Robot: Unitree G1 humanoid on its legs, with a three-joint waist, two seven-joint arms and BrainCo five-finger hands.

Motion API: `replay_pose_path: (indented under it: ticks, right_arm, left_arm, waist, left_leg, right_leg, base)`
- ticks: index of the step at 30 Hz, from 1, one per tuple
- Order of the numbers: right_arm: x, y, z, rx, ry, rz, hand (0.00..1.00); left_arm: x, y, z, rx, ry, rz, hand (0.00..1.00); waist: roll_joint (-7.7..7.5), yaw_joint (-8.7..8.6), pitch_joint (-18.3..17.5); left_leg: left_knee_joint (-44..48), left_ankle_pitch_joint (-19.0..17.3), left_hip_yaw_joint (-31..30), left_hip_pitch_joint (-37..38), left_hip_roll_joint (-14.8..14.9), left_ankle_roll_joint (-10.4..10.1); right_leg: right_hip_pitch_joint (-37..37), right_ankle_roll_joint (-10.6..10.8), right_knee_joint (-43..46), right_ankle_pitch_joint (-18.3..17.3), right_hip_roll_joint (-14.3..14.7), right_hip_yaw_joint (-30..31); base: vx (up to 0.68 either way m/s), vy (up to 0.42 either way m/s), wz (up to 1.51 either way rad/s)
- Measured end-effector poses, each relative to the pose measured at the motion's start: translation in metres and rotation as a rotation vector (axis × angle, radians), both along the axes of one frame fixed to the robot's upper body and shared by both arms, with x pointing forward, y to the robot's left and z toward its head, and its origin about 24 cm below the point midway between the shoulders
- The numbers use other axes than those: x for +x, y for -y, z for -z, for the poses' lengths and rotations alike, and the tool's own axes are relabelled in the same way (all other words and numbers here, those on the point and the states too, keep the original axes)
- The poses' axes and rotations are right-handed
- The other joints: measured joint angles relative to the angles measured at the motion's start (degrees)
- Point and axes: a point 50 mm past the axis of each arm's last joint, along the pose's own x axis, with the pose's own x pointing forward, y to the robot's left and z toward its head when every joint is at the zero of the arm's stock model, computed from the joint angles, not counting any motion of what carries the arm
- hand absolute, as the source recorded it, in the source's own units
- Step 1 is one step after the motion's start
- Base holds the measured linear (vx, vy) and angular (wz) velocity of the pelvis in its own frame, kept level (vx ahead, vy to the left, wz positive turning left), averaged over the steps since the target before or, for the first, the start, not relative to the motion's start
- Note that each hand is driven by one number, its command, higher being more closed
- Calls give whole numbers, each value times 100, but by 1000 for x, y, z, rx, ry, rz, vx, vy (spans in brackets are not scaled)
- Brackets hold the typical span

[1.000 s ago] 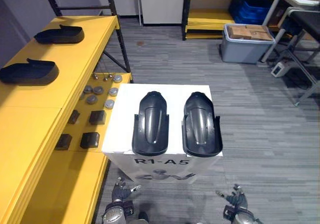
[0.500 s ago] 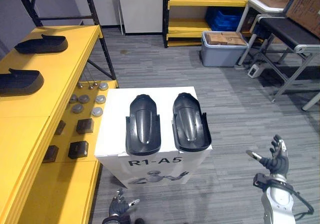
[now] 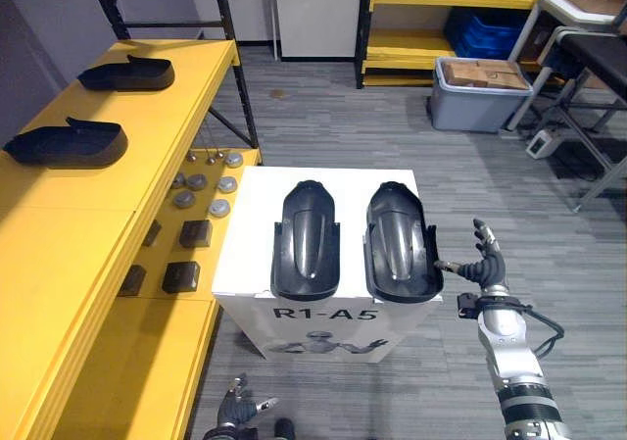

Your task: Walk over and take plastic housings, then place them on the shelf

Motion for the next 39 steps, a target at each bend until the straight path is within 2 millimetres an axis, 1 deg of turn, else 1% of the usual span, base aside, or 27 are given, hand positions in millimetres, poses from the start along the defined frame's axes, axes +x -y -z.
replay_pose_path:
  ticks: [1, 5, 12, 13, 17, 19, 24, 26, 30, 32, 34, 37, 39]
  right_arm:
    - [3, -2, 8, 6, -40, 11, 0]
    - [7, -4, 22, 22, -115, 31, 0]
    - [28, -14, 19, 32, -143, 7, 0]
    - [29, -15, 19, 33, -144, 6, 100]
    - [32, -18, 22, 57, -162, 9, 100]
    - [33, -16, 22, 84, -157, 39, 100]
    - [33, -3, 20, 139, -146, 95, 100]
    - [29, 0, 21, 169, -135, 117, 100]
    - [19, 1, 21, 165, -108, 116, 100]
    - [12, 5, 19, 165, -79, 125, 100]
    - [7, 6, 14, 161, -46, 128, 100]
    - [-2, 11, 8, 141, -2, 157, 100]
    - [-7, 13, -1, 100, 40, 171, 100]
  left_arm:
    - [-1, 2, 1, -7, -4, -3, 0]
    - [-4, 6, 4, -17, -23, 3, 0]
    - [-3, 10, 4, -18, -23, 25, 0]
    - [-3, 10, 4, -17, -22, 26, 0]
    - [-1, 9, 4, -14, -23, 28, 0]
    - [2, 9, 3, -13, -17, 29, 0]
    - [4, 9, 3, -14, -15, 28, 0]
    - [5, 9, 3, -16, -13, 26, 0]
    - [9, 9, 1, -21, 2, 21, 0]
    - [12, 9, -1, -22, 19, 22, 0]
    - [17, 9, -6, -21, 45, 23, 0]
    - [27, 8, -17, -19, 116, 16, 0]
    - [33, 3, -25, -12, 165, -8, 0]
  waist:
    - [32, -6, 18]
    - [67, -9, 38]
    - [89, 6, 63]
    - [90, 8, 71]
    - [88, 2, 103]
    - [85, 8, 127]
    - [79, -2, 174]
    - [76, -1, 182]
    - [65, -8, 190]
    - [64, -11, 190]
    - [64, -17, 190]
    - [64, -20, 190]
    - [65, -60, 189]
  left_leg:
    - [-8, 19, -29, -17, -4, 23]
    - [-56, 79, -135, -45, -15, 25]
    - [-334, 229, -152, 71, -21, 23]
    - [-333, 229, -156, 74, -22, 23]
    - [-335, 232, -219, 95, -24, 17]
    - [-336, 236, -244, 99, -23, 12]
    - [-338, 229, -241, 122, -20, 1]
    - [-338, 215, -238, 138, -11, -20]
    - [-336, 206, -228, 141, 0, -31]
    - [-336, 200, -227, 142, 1, -40]
    - [-335, 197, -228, 143, 0, -43]
    - [-335, 197, -232, 136, -1, -43]
    - [-335, 197, -232, 121, -1, -43]
  right_leg:
    - [-13, -1, 2, 1, 0, -19]
    - [-15, -2, -2, 1, -4, -118]
    - [-14, -8, -15, 4, 6, -148]
    - [-7, -8, -23, 4, 6, -154]
    - [67, -9, -67, 2, 7, -237]
    - [91, -11, -77, 1, 10, -248]
    - [158, -10, -150, 1, 16, -250]
    - [182, -11, -176, 1, 25, -236]
    - [212, -11, -181, 1, 34, -211]
    - [210, -11, -179, 2, 33, -201]
    - [204, -10, -169, 2, 31, -196]
    - [178, -9, -140, 3, 26, -192]
    - [142, -8, -109, 2, 24, -179]
  base:
    - [-35, 3, 7]
    - [-29, 0, 13]
    - [-6, 1, 1]
    - [0, 0, 0]
    - [-5, -4, 7]
    - [-10, -7, 8]
    - [0, 0, 0]
    - [11, -3, -2]
    - [25, -3, -3]
    - [0, 0, 0]
    - [-16, 5, 0]
    - [-39, 9, -1]
    - [-38, 9, -2]
